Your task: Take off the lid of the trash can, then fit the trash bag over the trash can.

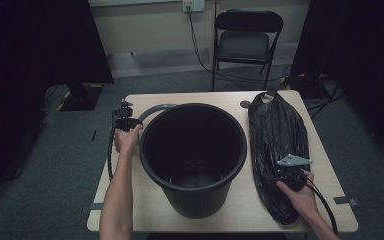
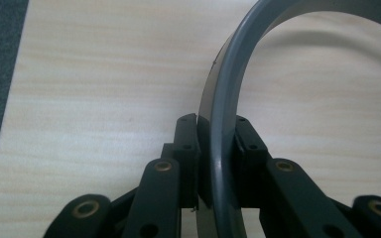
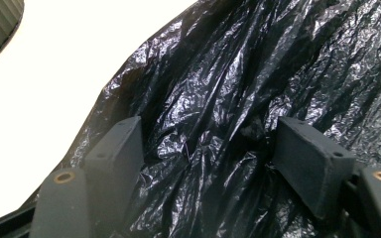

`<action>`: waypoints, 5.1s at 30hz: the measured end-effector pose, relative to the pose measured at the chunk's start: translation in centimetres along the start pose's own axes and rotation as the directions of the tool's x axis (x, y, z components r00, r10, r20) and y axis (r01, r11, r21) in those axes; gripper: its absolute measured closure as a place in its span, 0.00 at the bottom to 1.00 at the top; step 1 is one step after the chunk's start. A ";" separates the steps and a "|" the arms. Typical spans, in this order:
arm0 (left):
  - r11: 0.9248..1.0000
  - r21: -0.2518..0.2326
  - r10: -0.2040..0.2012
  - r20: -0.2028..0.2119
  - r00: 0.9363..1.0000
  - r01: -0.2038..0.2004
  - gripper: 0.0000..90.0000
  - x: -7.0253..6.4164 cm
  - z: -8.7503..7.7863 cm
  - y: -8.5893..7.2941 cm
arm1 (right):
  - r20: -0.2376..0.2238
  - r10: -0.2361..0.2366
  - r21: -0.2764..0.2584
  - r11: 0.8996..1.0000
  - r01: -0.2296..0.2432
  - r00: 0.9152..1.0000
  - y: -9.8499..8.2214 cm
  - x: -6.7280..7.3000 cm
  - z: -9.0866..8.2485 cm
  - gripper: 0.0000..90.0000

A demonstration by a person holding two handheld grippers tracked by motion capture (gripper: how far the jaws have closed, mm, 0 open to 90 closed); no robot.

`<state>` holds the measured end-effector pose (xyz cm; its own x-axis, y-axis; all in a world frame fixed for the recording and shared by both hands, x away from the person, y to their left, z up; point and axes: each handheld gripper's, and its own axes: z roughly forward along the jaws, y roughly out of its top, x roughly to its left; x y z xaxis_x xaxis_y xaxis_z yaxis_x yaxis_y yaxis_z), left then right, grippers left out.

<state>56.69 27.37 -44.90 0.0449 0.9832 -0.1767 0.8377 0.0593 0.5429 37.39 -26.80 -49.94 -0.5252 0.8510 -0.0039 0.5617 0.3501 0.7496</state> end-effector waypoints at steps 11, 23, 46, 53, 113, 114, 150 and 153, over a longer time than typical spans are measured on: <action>1.000 -0.001 -0.028 0.017 0.999 0.028 0.60 0.2 0.4 -0.1 | 0.001 0.000 0.001 1.000 0.000 1.000 0.0 0.0 0.0 0.31; 0.995 -0.060 0.085 0.113 0.990 -0.078 0.23 -0.8 -2.0 -0.1 | 0.000 0.000 0.000 1.000 0.000 1.000 0.0 0.0 0.0 0.31; 0.932 -0.181 0.344 0.184 0.921 -0.312 0.24 -3.9 -9.4 -11.8 | -0.031 -0.004 0.018 1.000 0.004 1.000 2.5 0.4 -0.2 0.22; 0.922 -0.168 0.376 0.167 0.911 -0.350 0.24 -3.1 -10.2 -15.9 | -0.095 -0.051 0.029 0.998 0.054 0.994 2.1 0.9 -2.9 0.19; 0.891 -0.314 0.407 0.237 0.882 -0.327 0.20 -3.3 -9.7 -18.7 | -0.210 0.091 -0.085 0.990 -0.111 0.974 6.2 0.7 0.3 1.00; 0.889 -0.326 0.408 0.245 0.879 -0.321 0.20 -3.3 -10.1 -18.5 | -0.215 0.088 -0.091 0.990 -0.110 0.973 6.5 0.8 0.1 1.00; 0.748 -0.637 0.455 0.291 0.841 -0.184 0.26 -3.5 -19.8 -7.8 | -0.332 -0.036 -0.411 0.905 -0.110 0.942 19.1 -0.8 -7.1 1.00; 0.713 -0.677 0.488 0.291 0.823 -0.184 0.28 -4.5 -21.5 -7.1 | -0.341 -0.042 -0.435 0.893 -0.118 0.939 20.3 -1.0 -7.6 1.00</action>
<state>38.89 26.25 -30.31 0.6044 0.7877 -0.1192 0.2209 -0.0220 0.9751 44.45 -23.48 -29.66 -0.7348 0.6510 0.1904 0.2855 0.0423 0.9574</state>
